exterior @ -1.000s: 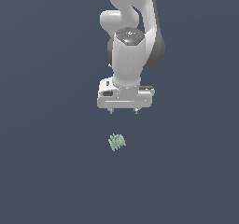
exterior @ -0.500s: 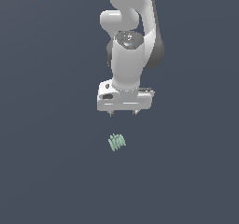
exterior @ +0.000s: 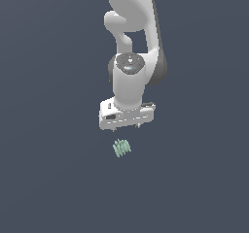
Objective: Pick up the object and move it to a goal position.
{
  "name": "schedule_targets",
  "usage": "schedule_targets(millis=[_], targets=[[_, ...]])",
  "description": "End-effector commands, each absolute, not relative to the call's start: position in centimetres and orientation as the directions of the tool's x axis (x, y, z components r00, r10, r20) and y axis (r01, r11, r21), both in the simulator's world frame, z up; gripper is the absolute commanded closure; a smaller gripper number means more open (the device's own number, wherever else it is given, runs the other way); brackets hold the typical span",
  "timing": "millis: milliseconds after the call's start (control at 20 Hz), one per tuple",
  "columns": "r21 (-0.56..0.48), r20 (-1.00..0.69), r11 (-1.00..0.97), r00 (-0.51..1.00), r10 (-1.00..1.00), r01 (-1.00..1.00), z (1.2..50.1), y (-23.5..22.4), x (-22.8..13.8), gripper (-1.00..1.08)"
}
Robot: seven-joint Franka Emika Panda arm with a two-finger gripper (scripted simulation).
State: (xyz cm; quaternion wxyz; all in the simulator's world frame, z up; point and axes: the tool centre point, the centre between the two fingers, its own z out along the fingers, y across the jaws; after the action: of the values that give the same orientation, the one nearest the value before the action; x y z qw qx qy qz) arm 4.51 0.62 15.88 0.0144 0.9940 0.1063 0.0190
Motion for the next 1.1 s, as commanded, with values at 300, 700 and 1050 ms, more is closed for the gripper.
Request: schedule_targets(millis=[300,700,1050], targets=[[0.014,0.008,-0.934,0.934,0.356,0.356,11.3,-0.6,6.7,-0.92],[0.001,0.001,-0.909,0.909,0.416,0.416,9.2,-1.2,7.5,-0.92],[0.000,-0.001,-0.909,0.909,0.417,0.417,8.7,-1.2,7.5,-0.92]])
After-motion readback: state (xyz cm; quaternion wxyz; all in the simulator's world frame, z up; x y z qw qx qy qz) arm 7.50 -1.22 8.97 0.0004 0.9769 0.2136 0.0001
